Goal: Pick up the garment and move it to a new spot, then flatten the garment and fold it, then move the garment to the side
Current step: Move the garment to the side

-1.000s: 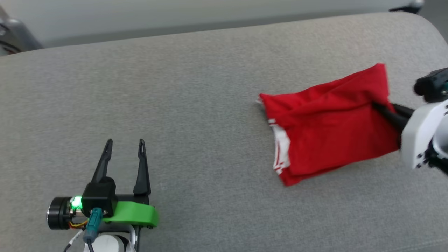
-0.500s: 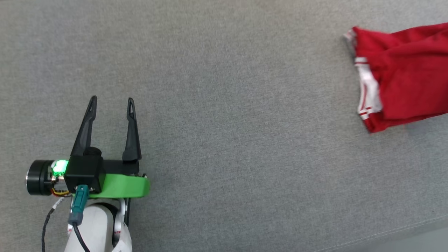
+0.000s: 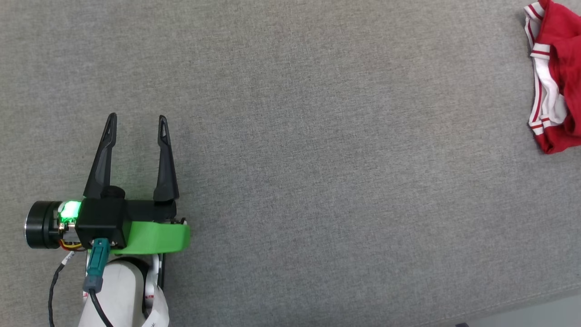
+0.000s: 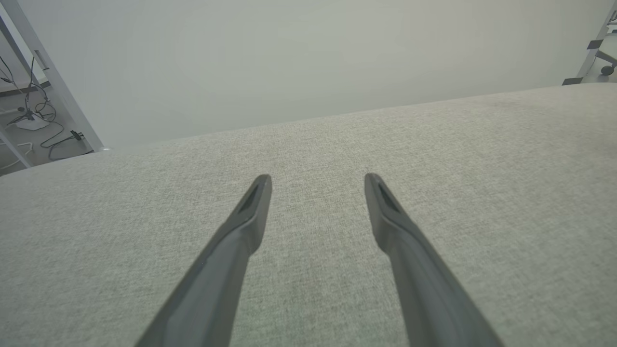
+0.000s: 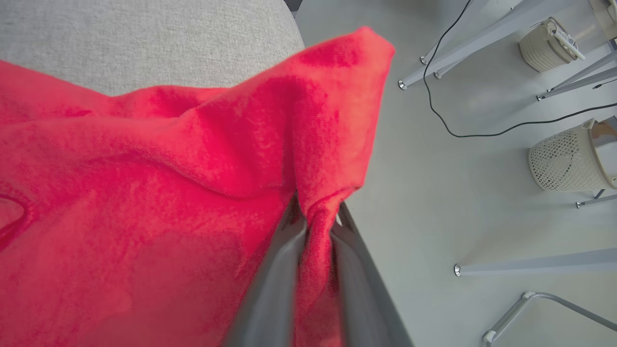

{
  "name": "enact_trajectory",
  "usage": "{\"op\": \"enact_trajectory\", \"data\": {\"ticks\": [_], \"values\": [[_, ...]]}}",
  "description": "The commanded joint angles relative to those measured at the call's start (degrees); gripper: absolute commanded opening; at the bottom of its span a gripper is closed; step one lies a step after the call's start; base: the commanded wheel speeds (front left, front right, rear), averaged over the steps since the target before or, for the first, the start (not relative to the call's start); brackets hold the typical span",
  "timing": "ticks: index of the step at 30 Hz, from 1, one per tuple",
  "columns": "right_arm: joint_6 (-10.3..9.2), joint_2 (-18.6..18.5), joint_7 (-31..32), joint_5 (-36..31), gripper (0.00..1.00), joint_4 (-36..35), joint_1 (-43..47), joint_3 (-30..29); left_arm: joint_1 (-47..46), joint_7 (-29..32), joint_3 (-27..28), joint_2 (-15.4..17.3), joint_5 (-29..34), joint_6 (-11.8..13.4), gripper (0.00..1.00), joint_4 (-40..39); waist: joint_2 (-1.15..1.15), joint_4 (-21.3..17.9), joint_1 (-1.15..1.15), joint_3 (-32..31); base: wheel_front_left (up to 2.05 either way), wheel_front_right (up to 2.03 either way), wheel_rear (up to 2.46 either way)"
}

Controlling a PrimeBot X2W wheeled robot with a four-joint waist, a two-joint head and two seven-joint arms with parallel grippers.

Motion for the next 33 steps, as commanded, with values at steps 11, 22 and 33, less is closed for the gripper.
{"op": "enact_trajectory", "data": {"ticks": [11,22,33], "values": [[-0.10,2.61,-18.03,-7.11,1.00,-0.50,-0.65,-3.86,3.25,-0.33,-0.38,-1.16,-1.26,1.40,1.00,2.24,0.00,2.54,-0.01,-9.69,0.00,0.00,0.00],[-0.10,14.05,-25.18,-18.64,1.00,-23.89,10.87,-17.22,8.25,-0.33,-0.52,-2.44,-2.95,1.47,1.00,4.96,0.00,6.63,-0.01,-17.78,0.00,0.00,0.00],[-0.10,31.83,-25.20,-21.97,1.00,-45.53,31.11,-21.59,9.14,-0.33,-0.20,-3.10,-4.00,1.11,1.00,7.63,0.00,11.93,-0.01,-23.24,0.00,0.00,0.00]]}}
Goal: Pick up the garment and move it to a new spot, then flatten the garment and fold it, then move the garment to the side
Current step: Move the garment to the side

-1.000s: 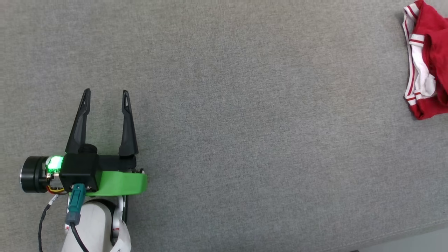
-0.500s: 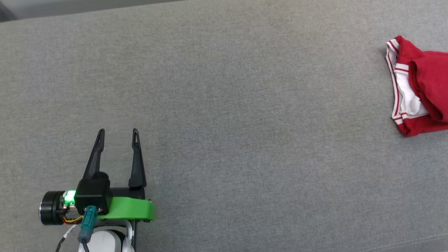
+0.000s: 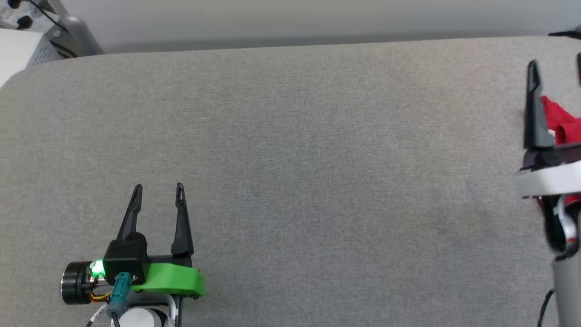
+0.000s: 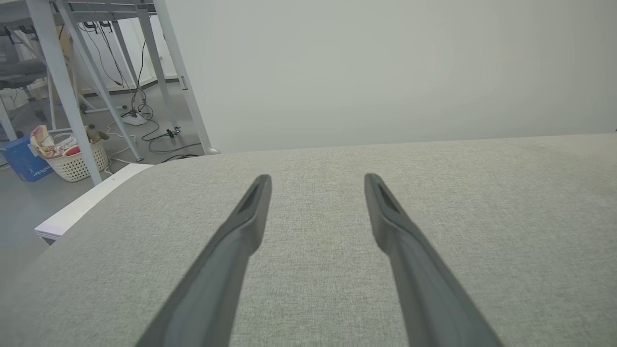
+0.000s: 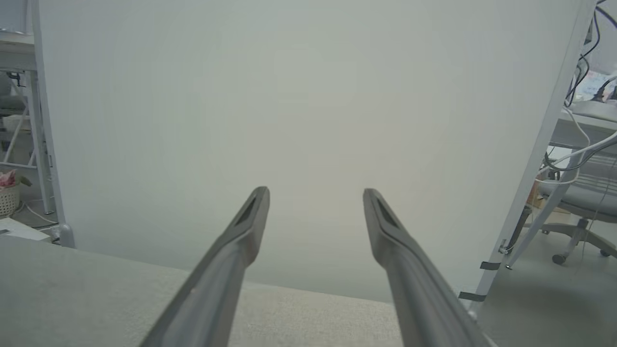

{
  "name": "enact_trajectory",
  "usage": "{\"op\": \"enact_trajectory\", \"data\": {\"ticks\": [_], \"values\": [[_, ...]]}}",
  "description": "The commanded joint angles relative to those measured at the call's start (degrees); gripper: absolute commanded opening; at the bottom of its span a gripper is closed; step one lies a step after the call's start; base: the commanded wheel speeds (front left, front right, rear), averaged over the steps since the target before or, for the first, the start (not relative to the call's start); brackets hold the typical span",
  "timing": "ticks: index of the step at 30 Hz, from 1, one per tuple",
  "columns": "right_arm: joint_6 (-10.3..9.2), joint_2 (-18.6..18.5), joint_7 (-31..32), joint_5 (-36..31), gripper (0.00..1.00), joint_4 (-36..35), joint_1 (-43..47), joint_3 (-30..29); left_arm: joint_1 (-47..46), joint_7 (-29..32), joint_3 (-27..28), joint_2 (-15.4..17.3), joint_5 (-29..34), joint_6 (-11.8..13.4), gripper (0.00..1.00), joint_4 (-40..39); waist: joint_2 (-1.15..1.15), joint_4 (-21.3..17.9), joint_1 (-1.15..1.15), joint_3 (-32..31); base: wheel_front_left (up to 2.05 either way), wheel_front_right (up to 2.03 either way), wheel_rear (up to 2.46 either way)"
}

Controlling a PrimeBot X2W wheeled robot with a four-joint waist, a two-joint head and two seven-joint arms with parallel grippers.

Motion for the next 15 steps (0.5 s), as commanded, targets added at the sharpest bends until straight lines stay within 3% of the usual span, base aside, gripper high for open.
{"op": "enact_trajectory", "data": {"ticks": [1,9,15], "values": [[-0.09,1.28,-0.25,0.19,1.00,-0.38,2.23,0.79,0.66,-0.33,0.10,0.02,-0.53,-0.24,1.00,0.30,0.00,2.77,0.00,-2.88,0.00,0.00,0.00],[-0.09,6.68,-0.25,2.72,1.00,2.56,12.97,5.35,1.43,-0.33,-0.08,-0.07,-0.86,-1.09,1.00,1.60,0.00,4.39,0.00,-5.38,0.00,0.00,0.00],[-0.09,8.07,-0.26,3.19,1.00,3.20,18.85,5.45,2.19,-0.33,-0.03,-0.30,-1.49,-1.79,1.00,2.30,0.00,5.10,0.00,-6.62,0.00,0.00,0.00]]}}
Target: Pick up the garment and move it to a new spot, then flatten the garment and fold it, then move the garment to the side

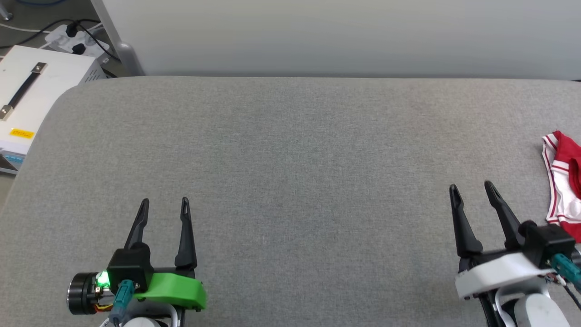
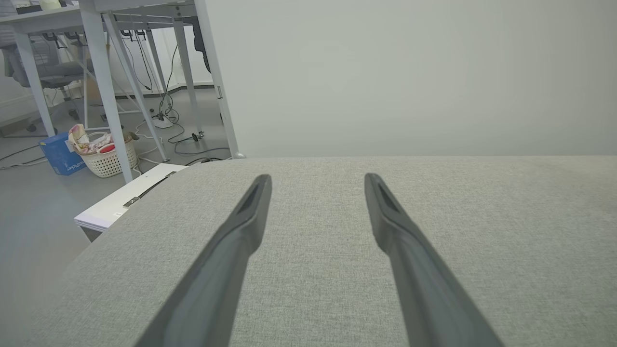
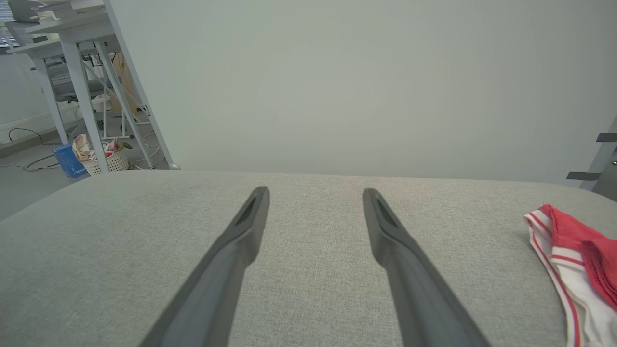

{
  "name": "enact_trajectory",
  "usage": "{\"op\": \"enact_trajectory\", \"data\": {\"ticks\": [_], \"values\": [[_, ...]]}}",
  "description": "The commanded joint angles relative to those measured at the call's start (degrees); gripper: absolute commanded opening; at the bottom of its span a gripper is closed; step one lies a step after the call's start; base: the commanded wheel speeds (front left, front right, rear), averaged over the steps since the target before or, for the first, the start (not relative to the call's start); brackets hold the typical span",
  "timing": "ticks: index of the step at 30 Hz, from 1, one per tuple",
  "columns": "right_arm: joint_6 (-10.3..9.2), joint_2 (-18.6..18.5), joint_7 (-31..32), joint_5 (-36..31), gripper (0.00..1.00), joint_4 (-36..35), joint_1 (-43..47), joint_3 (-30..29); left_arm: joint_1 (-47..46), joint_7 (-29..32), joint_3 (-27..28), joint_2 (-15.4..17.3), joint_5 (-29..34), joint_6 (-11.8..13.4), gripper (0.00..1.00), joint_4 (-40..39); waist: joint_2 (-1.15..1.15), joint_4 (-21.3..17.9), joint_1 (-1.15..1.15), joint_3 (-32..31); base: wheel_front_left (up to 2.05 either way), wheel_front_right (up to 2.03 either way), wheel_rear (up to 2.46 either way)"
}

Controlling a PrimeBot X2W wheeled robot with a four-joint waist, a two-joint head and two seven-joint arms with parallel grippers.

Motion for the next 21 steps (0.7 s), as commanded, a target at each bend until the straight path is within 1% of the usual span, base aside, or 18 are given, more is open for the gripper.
{"op": "enact_trajectory", "data": {"ticks": [1,5,10,19,20,21], "values": [[-0.09,0.43,-0.26,0.48,1.00,-0.03,1.59,-0.56,0.89,-0.33,0.00,-0.23,-0.21,-0.40,1.00,0.31,0.00,0.60,0.00,-0.77,0.00,0.00,0.00],[-0.09,1.05,-0.26,1.72,1.00,-0.69,4.47,-1.53,1.72,-0.33,-0.12,-0.20,-0.30,-1.02,1.00,0.66,0.00,0.67,0.00,-1.25,0.00,0.00,0.00],[-0.09,1.02,-0.26,1.60,1.00,-1.81,6.63,-1.73,2.50,-0.33,-0.08,-0.25,-0.24,-1.37,1.00,0.72,0.00,0.60,0.00,-1.53,0.00,0.00,0.00],[-0.09,1.39,-0.08,1.96,1.00,-1.99,7.64,-1.81,2.78,-0.33,0.18,-0.31,0.14,-1.56,1.00,1.16,0.00,0.39,0.00,-1.34,0.00,0.00,0.00],[-0.03,1.35,0.05,1.80,0.00,-1.82,7.15,-1.79,2.17,0.02,0.08,-0.16,-0.12,-1.33,0.00,1.14,0.00,0.40,0.00,-1.36,0.00,0.00,0.00],[-0.03,1.35,0.06,1.77,0.00,-1.78,7.15,-1.78,2.13,0.11,0.06,-0.15,-0.16,-1.33,0.00,1.14,0.00,0.39,0.00,-1.35,0.00,0.00,0.00]]}}
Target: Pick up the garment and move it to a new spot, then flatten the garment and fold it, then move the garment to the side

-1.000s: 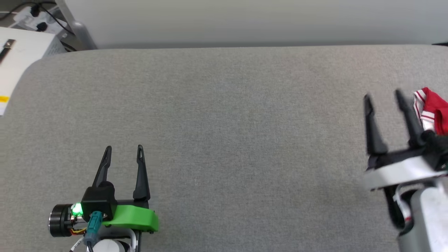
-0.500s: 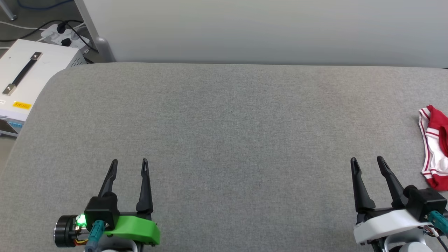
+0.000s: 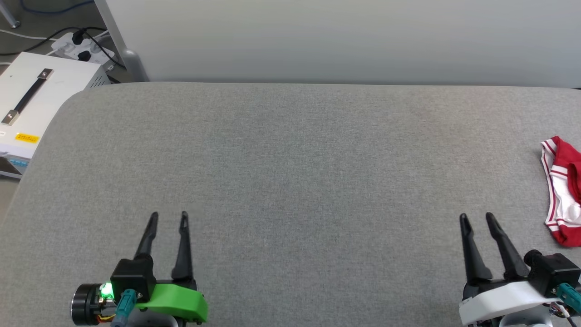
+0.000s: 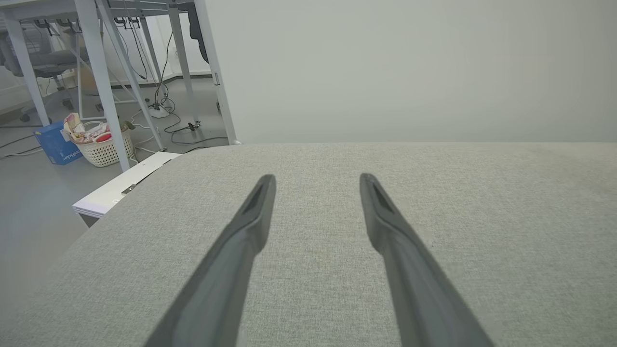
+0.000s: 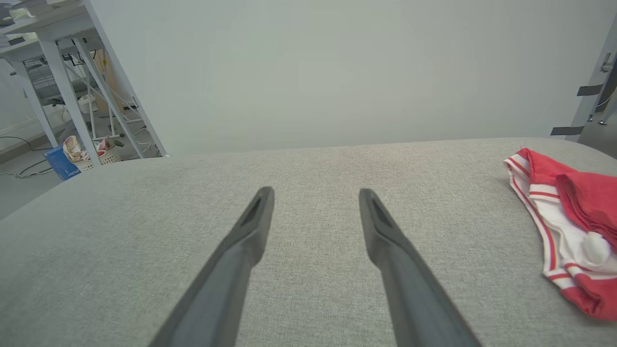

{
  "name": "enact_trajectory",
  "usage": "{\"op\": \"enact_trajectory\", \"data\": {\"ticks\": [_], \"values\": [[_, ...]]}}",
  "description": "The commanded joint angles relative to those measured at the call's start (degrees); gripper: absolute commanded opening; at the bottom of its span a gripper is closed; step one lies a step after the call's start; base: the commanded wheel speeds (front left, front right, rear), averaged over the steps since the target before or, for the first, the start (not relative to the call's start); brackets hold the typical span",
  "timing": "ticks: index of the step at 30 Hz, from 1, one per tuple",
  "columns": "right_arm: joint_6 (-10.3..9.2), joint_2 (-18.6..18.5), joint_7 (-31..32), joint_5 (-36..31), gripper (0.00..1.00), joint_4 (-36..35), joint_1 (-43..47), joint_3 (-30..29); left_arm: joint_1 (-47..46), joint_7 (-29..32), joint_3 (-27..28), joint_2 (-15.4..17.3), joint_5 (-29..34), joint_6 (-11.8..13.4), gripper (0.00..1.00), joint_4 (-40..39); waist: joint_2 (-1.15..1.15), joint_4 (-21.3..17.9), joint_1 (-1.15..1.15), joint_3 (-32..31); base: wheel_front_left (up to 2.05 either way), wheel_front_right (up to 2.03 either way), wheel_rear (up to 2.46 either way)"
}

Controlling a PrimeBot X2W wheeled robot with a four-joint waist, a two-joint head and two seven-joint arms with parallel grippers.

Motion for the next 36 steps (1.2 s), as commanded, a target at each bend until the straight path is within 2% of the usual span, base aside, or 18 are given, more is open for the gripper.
{"op": "enact_trajectory", "data": {"ticks": [1,36], "values": [[0.00,0.00,0.04,-0.03,0.00,-0.02,-0.01,-0.01,0.00,0.03,0.00,-0.01,0.01,0.00,0.00,-0.02,0.00,0.00,0.00,-0.01,0.00,0.00,0.00],[-0.01,0.73,3.94,-3.75,0.00,-1.05,-0.91,-0.20,-0.55,3.89,0.91,-0.78,1.41,-0.25,0.00,-0.86,0.00,-0.52,0.00,-1.02,0.00,0.00,0.00]]}}
